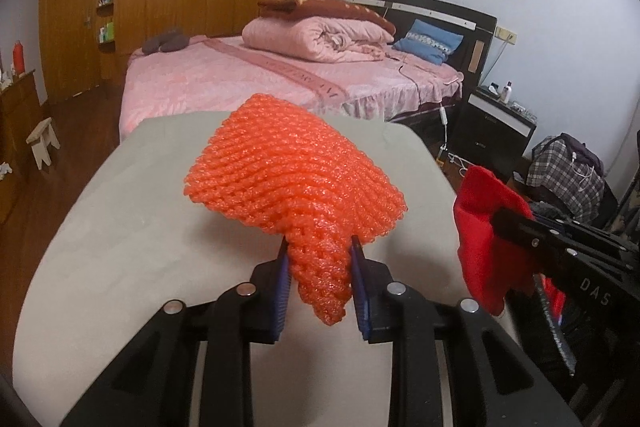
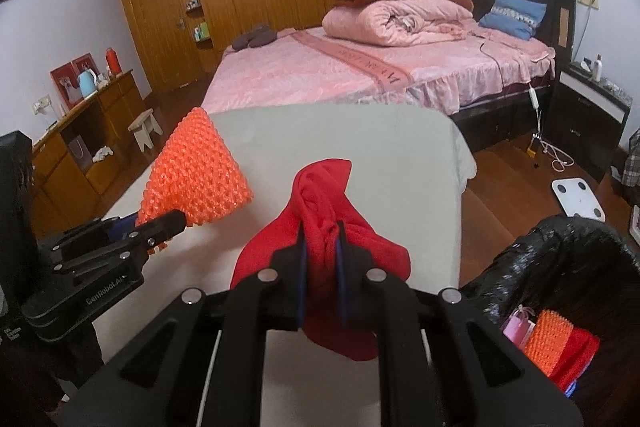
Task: Collect trash
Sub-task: 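Carry the orange pad and red glove over the black bin with both tools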
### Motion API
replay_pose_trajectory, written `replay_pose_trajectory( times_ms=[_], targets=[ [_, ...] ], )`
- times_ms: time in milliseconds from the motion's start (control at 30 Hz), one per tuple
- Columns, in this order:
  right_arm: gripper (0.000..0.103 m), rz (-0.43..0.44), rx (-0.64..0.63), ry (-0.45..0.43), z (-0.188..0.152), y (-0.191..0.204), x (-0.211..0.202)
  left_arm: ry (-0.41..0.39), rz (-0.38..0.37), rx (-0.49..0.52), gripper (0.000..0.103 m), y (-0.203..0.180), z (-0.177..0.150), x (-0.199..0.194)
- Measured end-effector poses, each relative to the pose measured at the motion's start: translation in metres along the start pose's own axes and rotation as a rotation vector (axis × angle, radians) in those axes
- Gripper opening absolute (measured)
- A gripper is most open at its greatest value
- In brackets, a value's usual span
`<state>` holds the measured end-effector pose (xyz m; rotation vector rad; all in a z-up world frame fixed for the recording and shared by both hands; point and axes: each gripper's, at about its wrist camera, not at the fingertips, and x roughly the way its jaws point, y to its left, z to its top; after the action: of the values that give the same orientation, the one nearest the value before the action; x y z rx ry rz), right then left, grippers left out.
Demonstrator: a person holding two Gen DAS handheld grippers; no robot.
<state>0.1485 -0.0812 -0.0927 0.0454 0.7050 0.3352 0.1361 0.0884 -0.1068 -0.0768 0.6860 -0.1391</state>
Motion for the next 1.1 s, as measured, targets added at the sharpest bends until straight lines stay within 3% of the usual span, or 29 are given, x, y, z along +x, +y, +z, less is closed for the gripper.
replay_pose_trajectory(
  times_ms=[533, 1100],
  targets=[
    [0.011, -0.013, 0.001, -0.113, 0.017, -0.012, -0.061, -0.084, -0.038, 0.041, 0.027, -0.031, 0.017, -0.044],
    [0.011, -0.075, 0.015, -0.209, 0.017, -0.031, -0.128, -0.146, -0.139, 0.108, 0.027, -0.078, 0.027, -0.081]
  ],
)
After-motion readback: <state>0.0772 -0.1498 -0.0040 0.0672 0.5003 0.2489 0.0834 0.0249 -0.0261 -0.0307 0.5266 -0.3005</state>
